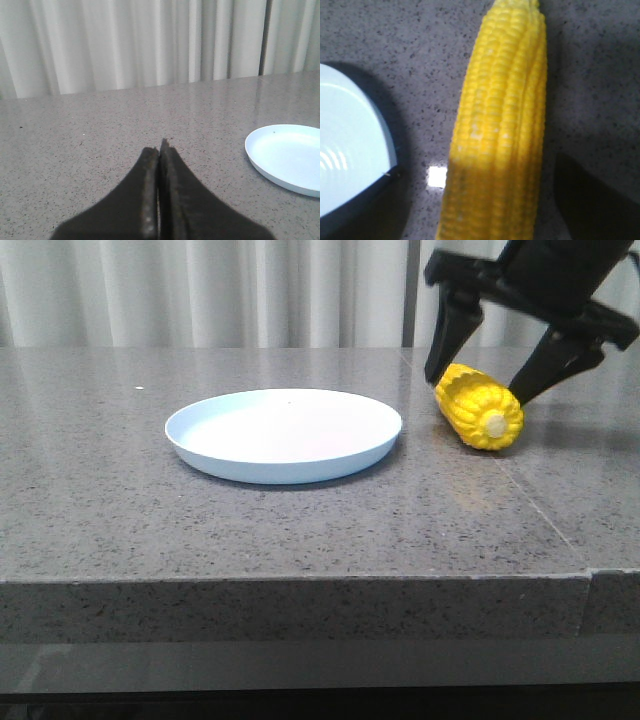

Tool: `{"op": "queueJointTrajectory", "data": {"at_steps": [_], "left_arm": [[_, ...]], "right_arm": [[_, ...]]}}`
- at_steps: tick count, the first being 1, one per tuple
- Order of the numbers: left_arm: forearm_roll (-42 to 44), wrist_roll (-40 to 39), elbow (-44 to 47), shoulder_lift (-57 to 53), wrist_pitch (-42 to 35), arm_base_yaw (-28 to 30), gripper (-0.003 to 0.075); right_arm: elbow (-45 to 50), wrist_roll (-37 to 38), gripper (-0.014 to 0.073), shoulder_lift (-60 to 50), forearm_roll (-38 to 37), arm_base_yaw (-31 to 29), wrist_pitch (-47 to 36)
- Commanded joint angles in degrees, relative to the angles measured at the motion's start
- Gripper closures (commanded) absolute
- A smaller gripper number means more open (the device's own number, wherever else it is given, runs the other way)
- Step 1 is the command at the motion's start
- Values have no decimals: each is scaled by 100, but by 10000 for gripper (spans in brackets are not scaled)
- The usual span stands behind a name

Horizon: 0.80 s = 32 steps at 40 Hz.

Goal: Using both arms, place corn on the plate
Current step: 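Lower the right gripper and close it around the corn cob, then lift the corn with the right gripper and lower it onto the plate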

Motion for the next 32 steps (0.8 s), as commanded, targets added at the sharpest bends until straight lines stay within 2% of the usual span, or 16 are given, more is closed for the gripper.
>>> {"op": "queueJointTrajectory", "data": {"at_steps": [1, 4, 6, 13, 16, 23, 32], "left_arm": [[0, 19, -148, 70, -432, 6, 741], [0, 19, -148, 70, -432, 6, 741], [0, 19, -148, 70, -432, 6, 741], [0, 19, -148, 70, -432, 6, 741], [0, 19, -148, 70, -432, 6, 741], [0, 19, -148, 70, -432, 6, 741], [0, 19, -148, 70, -432, 6, 741]], "right_arm": [[-237, -55, -15, -107, 99, -6, -220], [-237, -55, 25, -80, 99, -6, -214], [-237, -55, 94, -76, 99, -6, -214], [-286, -55, 449, -93, 99, -6, -96], [-379, -55, 518, -128, 99, -6, 99], [-607, -55, 526, -477, 168, 58, 277], [-705, -55, 526, -696, 576, 528, 117]]}}
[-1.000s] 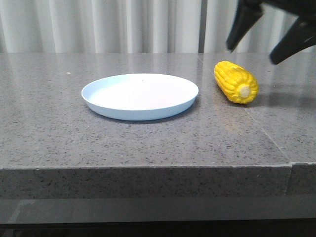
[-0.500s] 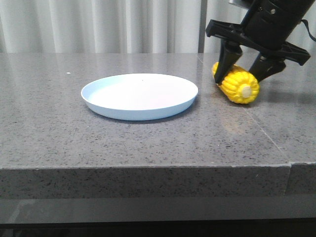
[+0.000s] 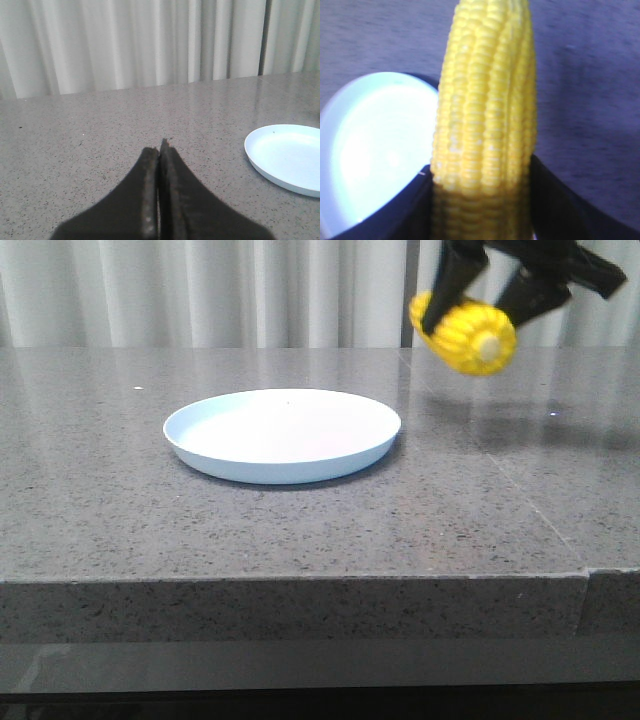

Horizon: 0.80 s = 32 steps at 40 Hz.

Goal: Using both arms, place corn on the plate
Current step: 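Lift the corn with the right gripper and lower it onto the plate, then open the right gripper to release the corn on the plate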

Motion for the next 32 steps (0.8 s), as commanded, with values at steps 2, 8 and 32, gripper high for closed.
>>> {"op": "queueJointTrajectory", "data": {"at_steps": [2, 8, 32], "left_arm": [[0, 19, -148, 70, -432, 6, 741], [0, 19, -148, 70, -432, 6, 741], [0, 19, -148, 70, -432, 6, 741]], "right_arm": [[-192, -55, 526, -227, 366, 326, -316], [-192, -55, 526, 33, 825, 697, -397], [-192, -55, 57, 700, 1257, 1045, -749]]}}
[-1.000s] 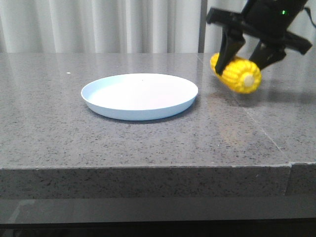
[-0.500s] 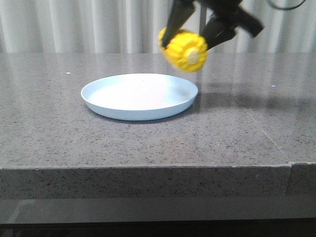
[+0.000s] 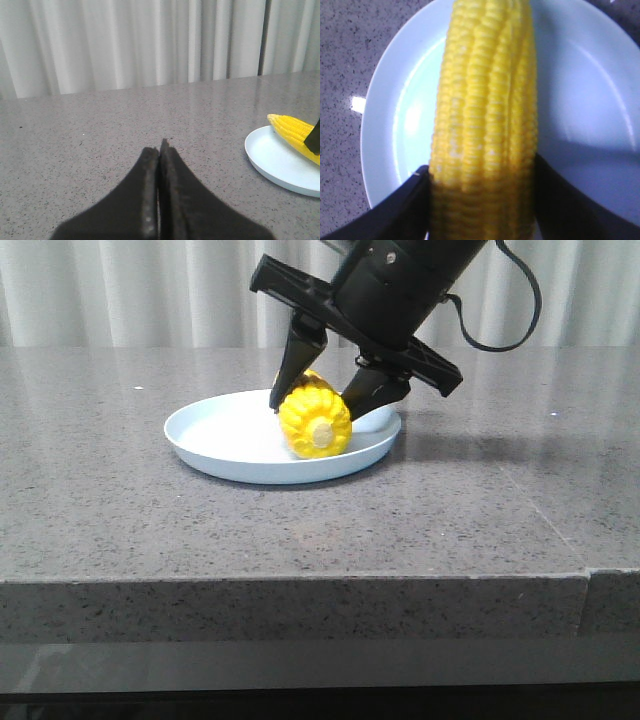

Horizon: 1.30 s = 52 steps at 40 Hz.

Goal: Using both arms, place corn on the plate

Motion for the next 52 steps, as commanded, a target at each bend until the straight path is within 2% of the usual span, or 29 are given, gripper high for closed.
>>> {"op": "queueJointTrajectory", "data": {"at_steps": [1, 5, 15, 18, 25, 27, 33, 43, 48, 52], "left_arm": [[0, 19, -148, 70, -432, 6, 741], [0, 19, -148, 70, -432, 6, 741], [0, 19, -148, 70, -432, 6, 741], [0, 19, -148, 70, -432, 6, 741], [0, 19, -148, 70, -432, 6, 741], [0, 19, -148, 70, -432, 6, 741], [0, 19, -148, 70, -432, 6, 741], [0, 19, -148, 70, -432, 6, 741], [0, 19, -148, 70, -432, 6, 741], [0, 19, -148, 70, -432, 6, 741]], "right_arm": [[-192, -55, 22, -381, 175, -15, -213], [-192, -55, -46, -554, 81, -22, -243], [-192, -55, -3, -1204, -433, -154, -268], [-192, -55, 79, -1365, -628, -200, -159], [-192, -55, 452, -1618, -898, -378, 5], [-192, -55, 531, -1663, -902, -456, 48], [-192, -55, 689, -1835, -1274, -807, 275], [82, -55, 684, -2436, -2401, -1430, 925], [705, -55, 684, -3086, -2668, -1609, 790], [1388, -55, 684, -3704, -2688, -1653, 365]]}}
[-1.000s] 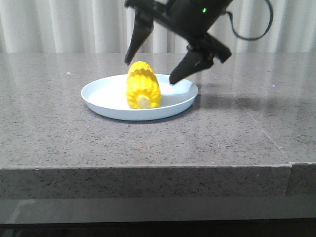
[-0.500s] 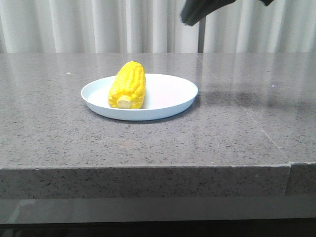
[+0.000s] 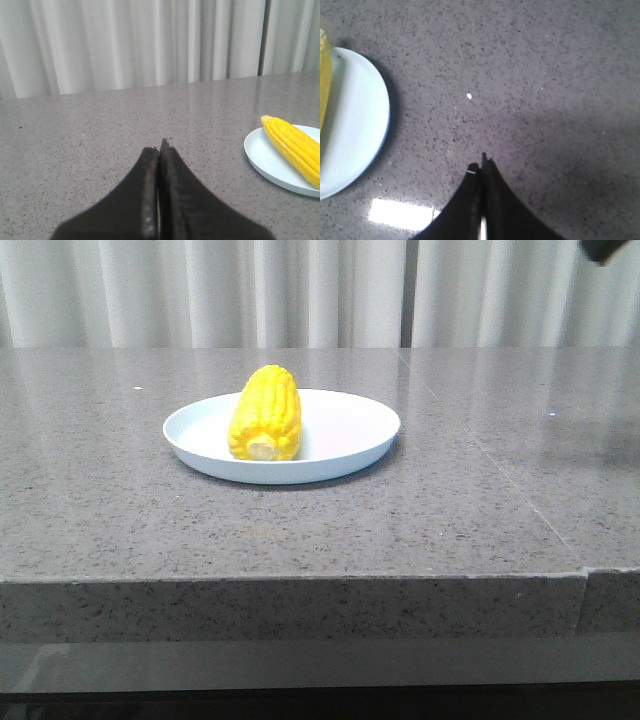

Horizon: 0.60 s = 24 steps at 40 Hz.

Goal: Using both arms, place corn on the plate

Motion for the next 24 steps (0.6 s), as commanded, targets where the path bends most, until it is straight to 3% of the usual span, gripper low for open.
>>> {"op": "queueJointTrajectory", "data": {"at_steps": [1, 13, 24], "left_arm": [[0, 19, -148, 70, -432, 6, 741], [0, 19, -148, 70, -432, 6, 741], [0, 19, -148, 70, -432, 6, 741]], "right_arm": [[539, -55, 684, -811, -60, -58, -718], [2754, -55, 684, -2961, -131, -58, -1963], [4209, -55, 684, -4887, -502, -58, -2369]]}}
